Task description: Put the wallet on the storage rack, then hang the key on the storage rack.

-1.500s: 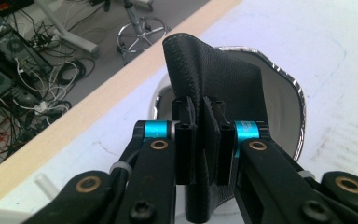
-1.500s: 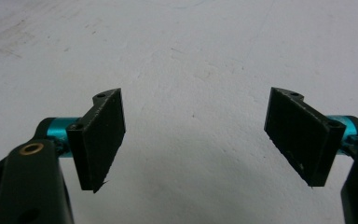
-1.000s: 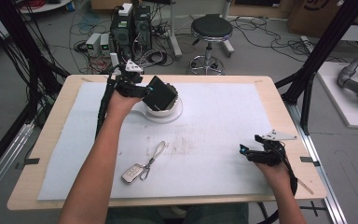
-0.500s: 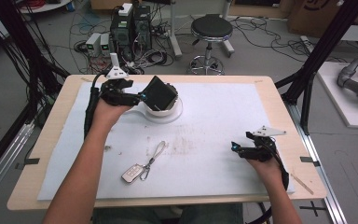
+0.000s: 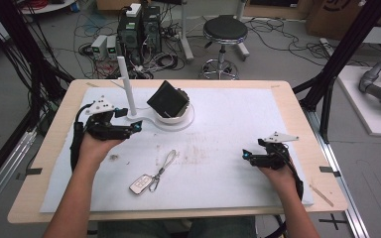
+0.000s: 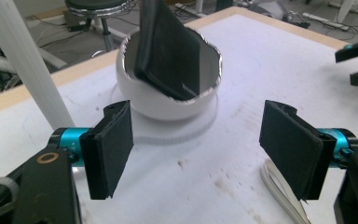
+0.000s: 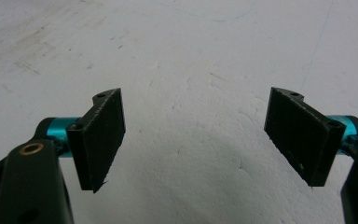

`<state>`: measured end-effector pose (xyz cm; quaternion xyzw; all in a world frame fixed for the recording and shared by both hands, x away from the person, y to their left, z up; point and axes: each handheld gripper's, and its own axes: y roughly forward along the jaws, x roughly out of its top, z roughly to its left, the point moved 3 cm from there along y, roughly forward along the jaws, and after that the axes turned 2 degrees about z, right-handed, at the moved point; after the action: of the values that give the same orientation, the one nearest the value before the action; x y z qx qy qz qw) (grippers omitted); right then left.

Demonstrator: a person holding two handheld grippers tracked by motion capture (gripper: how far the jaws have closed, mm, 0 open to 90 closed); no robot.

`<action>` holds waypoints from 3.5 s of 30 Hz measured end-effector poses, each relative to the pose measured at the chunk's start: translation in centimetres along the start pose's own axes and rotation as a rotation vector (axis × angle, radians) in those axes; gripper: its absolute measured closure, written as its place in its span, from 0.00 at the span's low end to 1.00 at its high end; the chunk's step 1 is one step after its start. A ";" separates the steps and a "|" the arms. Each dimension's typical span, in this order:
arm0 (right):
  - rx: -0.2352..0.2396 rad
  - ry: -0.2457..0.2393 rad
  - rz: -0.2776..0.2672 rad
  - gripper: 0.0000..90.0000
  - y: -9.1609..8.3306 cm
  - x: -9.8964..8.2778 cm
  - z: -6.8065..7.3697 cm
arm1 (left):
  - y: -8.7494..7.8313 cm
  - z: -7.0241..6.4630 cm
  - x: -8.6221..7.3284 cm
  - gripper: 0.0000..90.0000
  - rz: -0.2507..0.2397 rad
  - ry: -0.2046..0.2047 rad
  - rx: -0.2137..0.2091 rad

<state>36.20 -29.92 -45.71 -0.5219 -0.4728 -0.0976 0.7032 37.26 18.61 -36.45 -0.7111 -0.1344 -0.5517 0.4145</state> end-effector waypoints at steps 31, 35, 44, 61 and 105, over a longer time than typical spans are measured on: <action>0.005 -0.005 0.020 0.23 0.1 -0.4 0.0 | -0.6 -0.7 -5.1 0.23 0.025 -0.061 -0.033; 0.005 -0.009 0.016 0.23 0.2 -0.3 0.0 | -0.1 -1.2 -5.1 0.23 0.030 -0.059 -0.047; 0.005 -0.013 0.018 0.23 0.6 0.0 0.0 | 0.9 -3.2 -5.9 0.23 0.074 -0.041 -0.077; 0.014 -0.033 0.022 0.23 0.9 0.4 0.5 | 4.5 -7.6 -7.0 0.23 0.191 0.039 -0.145; 0.020 -0.041 0.027 0.23 0.9 0.4 0.8 | 5.5 -9.6 -7.8 0.91 0.306 0.153 -0.186</action>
<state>36.59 -28.70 -45.95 -0.5232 -0.4810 -0.0726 0.6998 31.58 10.21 -45.42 -0.7145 0.0589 -0.5448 0.4350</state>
